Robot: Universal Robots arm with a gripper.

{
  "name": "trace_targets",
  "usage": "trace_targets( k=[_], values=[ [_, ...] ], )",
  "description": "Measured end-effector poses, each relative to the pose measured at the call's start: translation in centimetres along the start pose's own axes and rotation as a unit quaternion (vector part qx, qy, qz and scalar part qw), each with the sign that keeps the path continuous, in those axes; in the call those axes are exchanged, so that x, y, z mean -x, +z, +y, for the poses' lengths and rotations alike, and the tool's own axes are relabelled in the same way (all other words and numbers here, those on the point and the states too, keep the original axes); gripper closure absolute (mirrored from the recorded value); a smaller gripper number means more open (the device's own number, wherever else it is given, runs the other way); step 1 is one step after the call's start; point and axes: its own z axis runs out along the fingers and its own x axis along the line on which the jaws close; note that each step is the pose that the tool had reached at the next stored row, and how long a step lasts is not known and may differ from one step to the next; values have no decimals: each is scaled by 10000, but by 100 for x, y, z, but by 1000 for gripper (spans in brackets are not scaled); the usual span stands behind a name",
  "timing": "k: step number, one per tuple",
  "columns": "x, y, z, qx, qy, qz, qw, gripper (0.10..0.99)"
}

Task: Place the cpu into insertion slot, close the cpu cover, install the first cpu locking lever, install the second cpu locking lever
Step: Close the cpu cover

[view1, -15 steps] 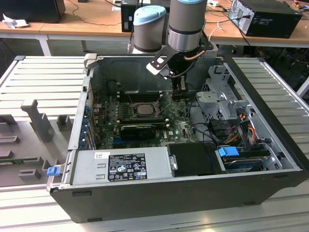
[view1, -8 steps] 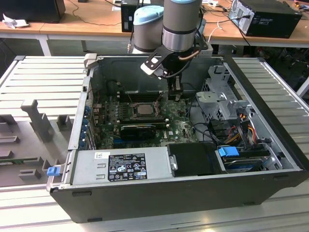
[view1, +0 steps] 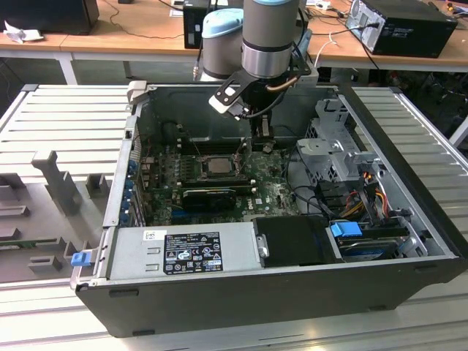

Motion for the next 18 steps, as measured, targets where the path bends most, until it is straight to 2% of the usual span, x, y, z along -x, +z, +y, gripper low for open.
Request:
trace_targets(
  k=[11,15,18],
  values=[
    [0,-3,-54,0,0,1,10000,980],
    [1,-9,-138,0,0,0,10000,980],
    [1,-14,-228,0,0,1,10000,980]
  ],
)
